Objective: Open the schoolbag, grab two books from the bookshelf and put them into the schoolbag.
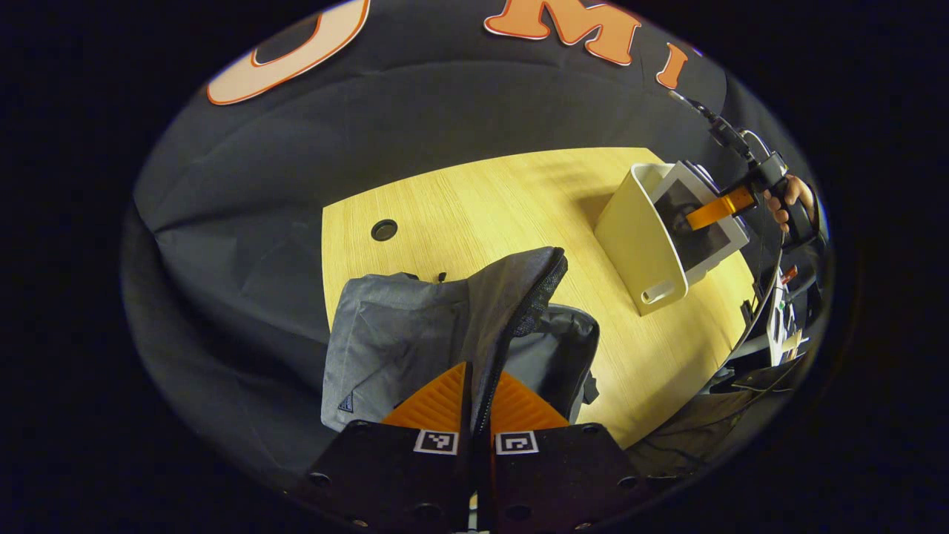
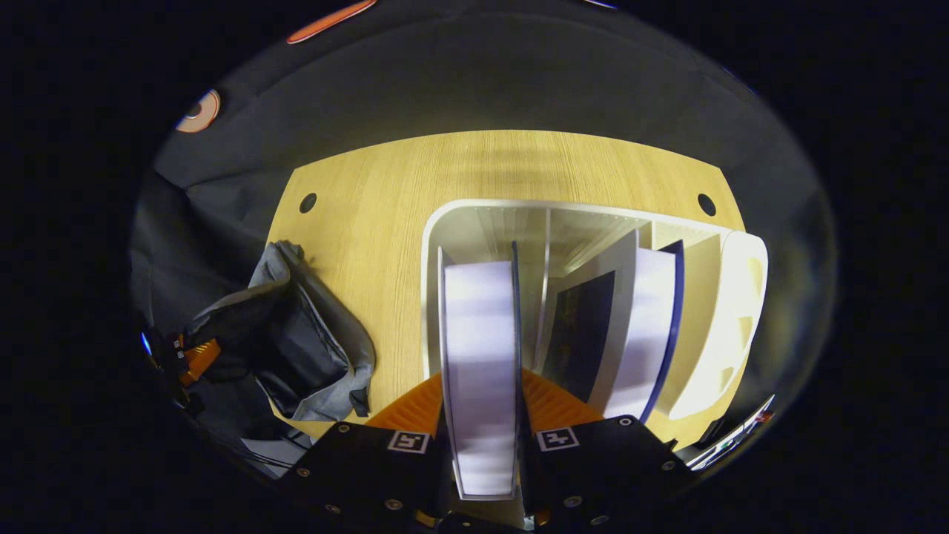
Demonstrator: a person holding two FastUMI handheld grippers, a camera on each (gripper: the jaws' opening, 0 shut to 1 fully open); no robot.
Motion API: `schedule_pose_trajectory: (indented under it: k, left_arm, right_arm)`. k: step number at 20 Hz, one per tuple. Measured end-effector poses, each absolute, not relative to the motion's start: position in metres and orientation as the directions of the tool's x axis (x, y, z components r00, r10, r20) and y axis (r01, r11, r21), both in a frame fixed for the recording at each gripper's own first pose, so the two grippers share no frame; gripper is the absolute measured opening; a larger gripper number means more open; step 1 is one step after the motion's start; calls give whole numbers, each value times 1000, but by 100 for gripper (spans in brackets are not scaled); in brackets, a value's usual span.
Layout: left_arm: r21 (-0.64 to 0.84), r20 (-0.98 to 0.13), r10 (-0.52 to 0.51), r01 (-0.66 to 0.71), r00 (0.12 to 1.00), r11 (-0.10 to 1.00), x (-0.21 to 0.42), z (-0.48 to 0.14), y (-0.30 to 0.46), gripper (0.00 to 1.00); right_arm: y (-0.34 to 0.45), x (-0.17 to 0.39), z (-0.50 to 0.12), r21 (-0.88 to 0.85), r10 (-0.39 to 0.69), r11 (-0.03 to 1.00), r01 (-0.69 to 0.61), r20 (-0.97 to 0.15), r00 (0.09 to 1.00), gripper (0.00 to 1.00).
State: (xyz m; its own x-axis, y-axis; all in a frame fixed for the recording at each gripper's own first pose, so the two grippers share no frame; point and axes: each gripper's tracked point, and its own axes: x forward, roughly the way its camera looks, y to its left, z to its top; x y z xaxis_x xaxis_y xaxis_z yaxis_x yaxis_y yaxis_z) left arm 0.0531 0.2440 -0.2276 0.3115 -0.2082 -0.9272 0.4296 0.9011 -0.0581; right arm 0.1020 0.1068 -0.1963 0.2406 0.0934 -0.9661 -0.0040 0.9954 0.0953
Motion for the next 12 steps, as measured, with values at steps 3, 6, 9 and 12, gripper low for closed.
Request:
schedule_pose_trajectory:
  k: [3,6,9,12]
  left_arm:
    - [-69,-926,-225,450,303,890,53,-227,242,4]
    - [-73,-922,-247,492,299,867,54,-226,243,4]
    - [-88,-918,-273,524,288,847,53,-225,242,5]
    - [-95,-913,-292,550,284,830,53,-224,240,4]
  right_arm:
    - [110,91,-176,106,104,994,-5,-955,278,37]
    - [109,75,-148,97,82,995,27,-937,339,37]
    - [108,59,-118,113,76,991,71,-918,388,37]
    - [105,42,-95,123,70,988,94,-897,436,37]
